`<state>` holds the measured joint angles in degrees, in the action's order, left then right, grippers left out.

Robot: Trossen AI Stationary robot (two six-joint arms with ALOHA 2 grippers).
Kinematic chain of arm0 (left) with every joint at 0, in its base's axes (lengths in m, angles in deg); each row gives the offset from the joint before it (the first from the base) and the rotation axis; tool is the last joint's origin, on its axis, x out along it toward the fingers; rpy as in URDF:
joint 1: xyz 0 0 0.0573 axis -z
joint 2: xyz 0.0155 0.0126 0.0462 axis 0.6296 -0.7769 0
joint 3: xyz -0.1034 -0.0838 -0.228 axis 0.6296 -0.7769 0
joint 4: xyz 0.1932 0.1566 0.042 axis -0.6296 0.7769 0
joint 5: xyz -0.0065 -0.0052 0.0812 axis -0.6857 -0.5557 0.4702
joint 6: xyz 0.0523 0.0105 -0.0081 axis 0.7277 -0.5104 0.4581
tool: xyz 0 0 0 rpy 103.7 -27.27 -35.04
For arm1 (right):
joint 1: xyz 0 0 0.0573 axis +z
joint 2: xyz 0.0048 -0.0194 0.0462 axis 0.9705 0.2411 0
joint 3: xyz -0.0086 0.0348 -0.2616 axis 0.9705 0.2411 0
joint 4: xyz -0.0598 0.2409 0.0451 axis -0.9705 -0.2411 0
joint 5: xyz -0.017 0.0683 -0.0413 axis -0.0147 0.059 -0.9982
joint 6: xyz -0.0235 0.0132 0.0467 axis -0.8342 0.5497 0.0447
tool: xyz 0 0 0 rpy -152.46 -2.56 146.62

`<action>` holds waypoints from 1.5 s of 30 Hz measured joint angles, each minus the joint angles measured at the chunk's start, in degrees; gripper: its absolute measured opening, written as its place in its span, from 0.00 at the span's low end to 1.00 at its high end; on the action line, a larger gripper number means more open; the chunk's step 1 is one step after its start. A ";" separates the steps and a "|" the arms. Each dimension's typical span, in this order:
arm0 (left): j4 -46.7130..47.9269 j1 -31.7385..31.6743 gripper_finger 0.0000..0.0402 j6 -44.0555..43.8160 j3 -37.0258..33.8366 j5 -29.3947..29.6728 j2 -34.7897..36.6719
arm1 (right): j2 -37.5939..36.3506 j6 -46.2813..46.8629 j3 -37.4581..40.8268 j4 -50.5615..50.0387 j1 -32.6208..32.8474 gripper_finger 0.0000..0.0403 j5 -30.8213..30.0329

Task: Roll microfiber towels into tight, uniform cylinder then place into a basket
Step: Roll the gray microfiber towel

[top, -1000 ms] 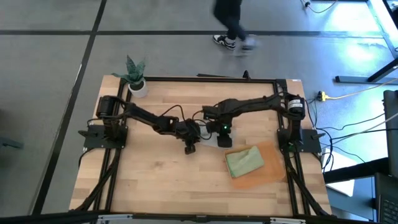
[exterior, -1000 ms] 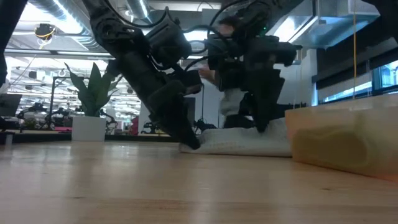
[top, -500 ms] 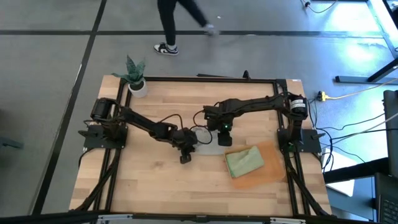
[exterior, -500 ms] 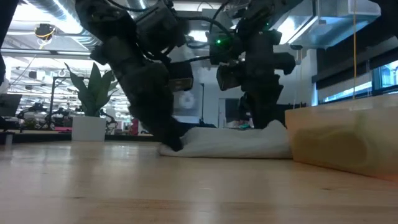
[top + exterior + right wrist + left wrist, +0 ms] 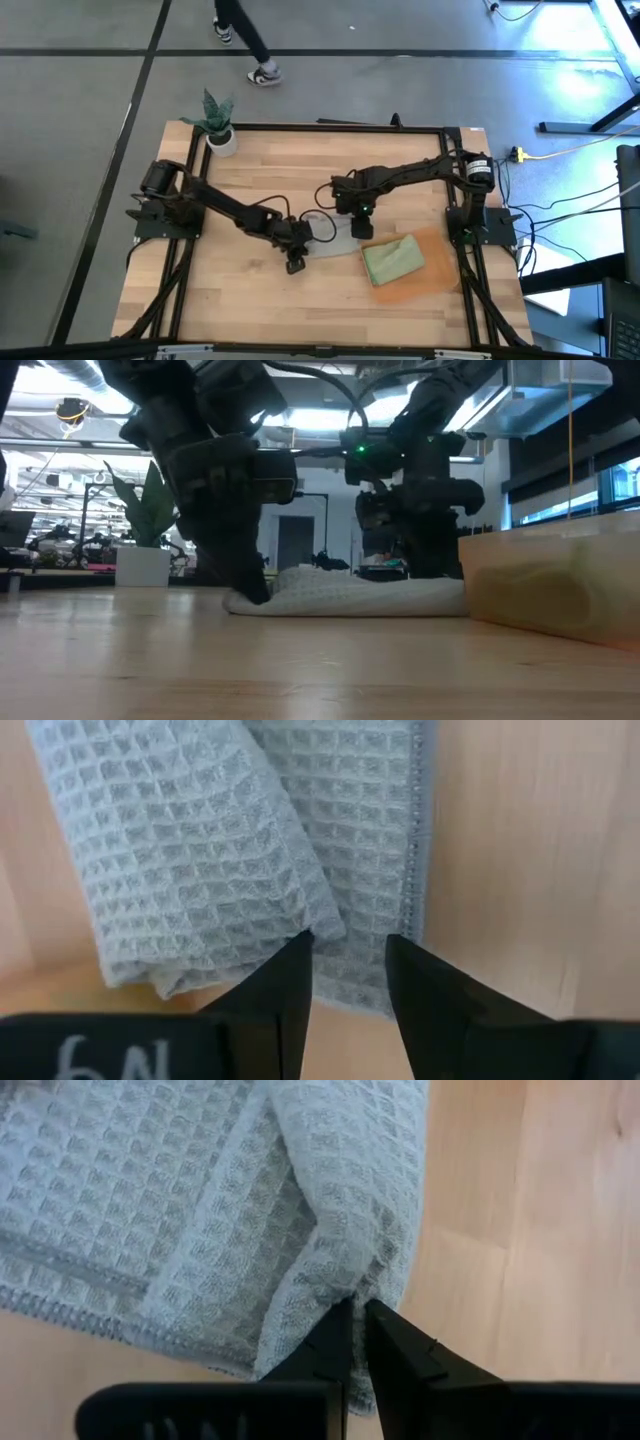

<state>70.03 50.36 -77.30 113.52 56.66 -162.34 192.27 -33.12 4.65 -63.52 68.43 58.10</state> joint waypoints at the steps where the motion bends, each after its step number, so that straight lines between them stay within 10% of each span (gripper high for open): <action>1: 0.34 0.18 0.06 -0.54 -0.01 -0.02 0.31 | 0.00 -0.06 0.25 1.06 0.00 0.33 0.00; 20: 5.13 2.72 0.06 -3.79 -0.06 0.87 3.13 | -5.55 -4.18 -2.54 10.33 -0.75 0.33 -6.83; 45: 11.63 -0.20 0.06 3.93 0.01 2.67 10.26 | -7.49 -9.02 -2.65 9.42 18.44 0.32 -5.95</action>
<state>81.67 50.16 -73.37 113.53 59.33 -152.08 184.79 -42.14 2.00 -54.10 86.88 52.15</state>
